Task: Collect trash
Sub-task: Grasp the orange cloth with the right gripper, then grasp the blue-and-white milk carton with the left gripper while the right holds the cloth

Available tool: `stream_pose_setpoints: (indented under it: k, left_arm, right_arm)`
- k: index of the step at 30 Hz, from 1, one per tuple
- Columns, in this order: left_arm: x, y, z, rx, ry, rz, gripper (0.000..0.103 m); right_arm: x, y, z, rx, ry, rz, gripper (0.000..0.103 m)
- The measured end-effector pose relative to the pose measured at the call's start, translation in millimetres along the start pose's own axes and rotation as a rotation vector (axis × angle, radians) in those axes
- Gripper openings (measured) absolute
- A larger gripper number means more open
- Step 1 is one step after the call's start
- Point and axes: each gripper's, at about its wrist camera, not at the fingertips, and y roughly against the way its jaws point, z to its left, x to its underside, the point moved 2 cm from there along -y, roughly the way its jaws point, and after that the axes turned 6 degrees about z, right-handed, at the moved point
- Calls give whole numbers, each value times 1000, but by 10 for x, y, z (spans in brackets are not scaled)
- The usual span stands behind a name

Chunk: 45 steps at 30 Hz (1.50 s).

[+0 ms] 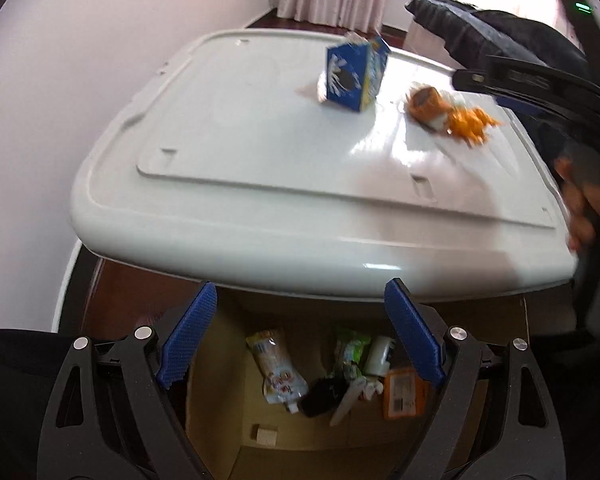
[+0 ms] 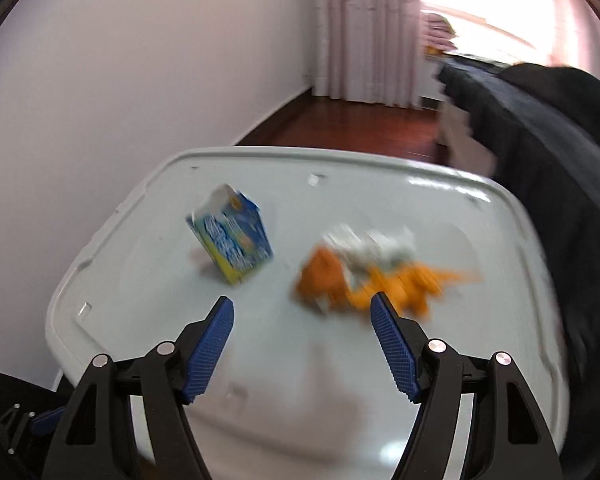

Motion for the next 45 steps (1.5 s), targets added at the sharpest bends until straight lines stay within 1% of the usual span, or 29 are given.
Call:
stream_pose_setpoints:
  k: [3, 9, 13, 14, 16, 17, 18, 19, 20, 22, 24, 28, 31, 34, 35, 36, 37, 38, 40, 42, 43, 45]
  left_arm:
    - [17, -22, 37, -11, 5, 2, 84]
    - [36, -122, 89, 18, 25, 40, 84]
    - [33, -144, 118, 35, 42, 49, 84]
    - [32, -145, 121, 37, 45, 50, 84]
    - [27, -152, 134, 37, 53, 50, 84]
    - [27, -160, 140, 36, 58, 51, 84]
    - [29, -167, 144, 35, 60, 53, 84]
    - [31, -175, 147, 33, 61, 56, 84]
    - [32, -183, 148, 33, 62, 58, 84]
    - [35, -186, 140, 24, 58, 56, 84]
    - [35, -179, 134, 10, 51, 48, 84]
    - [3, -157, 102, -10, 37, 24, 84]
    - [-99, -141, 31, 7, 19, 1, 84]
    - [-323, -174, -44, 57, -1, -12, 84]
    - [-471, -198, -87, 92, -14, -20, 84]
    - [-577, -216, -116, 109, -27, -27, 84]
    - [-699, -242, -147, 126, -48, -38, 84]
    - [-885, -268, -175, 128, -70, -68, 84]
    - [-1138, -307, -238, 124, -122, -122, 84]
    - [-1317, -386, -275, 118, -163, -150, 84]
    - [-1432, -464, -306, 142, -198, -151, 84]
    - [-1551, -577, -376, 174, -244, -130, 84]
  right_arm:
    - [-181, -297, -45, -18, 46, 36, 70]
    - [-234, -763, -146, -34, 73, 139, 68]
    - [-228, -975, -158, -18, 59, 188, 55]
    - [-216, -1007, -156, 2, 55, 191, 50]
    - [-209, -1023, -146, 32, 62, 188, 45]
    - [-213, -1022, -154, 35, 57, 186, 39]
    - [-212, -1013, -163, 46, 48, 183, 36]
    - [-203, -990, -173, 58, 36, 176, 31]
    - [-200, -974, -174, 62, 28, 169, 29]
    - [-190, -922, -161, 60, 22, 155, 27]
    - [-186, -833, -139, 39, 17, 138, 27]
    - [-215, -398, -103, -46, -22, 63, 27]
    - [-167, -31, -153, -82, -96, 19, 27]
    - [-15, 322, -209, -110, -173, -28, 27]
    - [45, 410, -218, -115, -185, -39, 27]
    - [110, 486, -231, -115, -194, -48, 27]
    - [203, 573, -258, -118, -207, -61, 27]
    - [282, 625, -284, -116, -217, -69, 28]
    - [408, 669, -324, -104, -229, -72, 28]
    - [526, 676, -345, -98, -236, -57, 28]
    - [540, 667, -370, -99, -237, -53, 28]
    - [557, 650, -400, -91, -237, -50, 28]
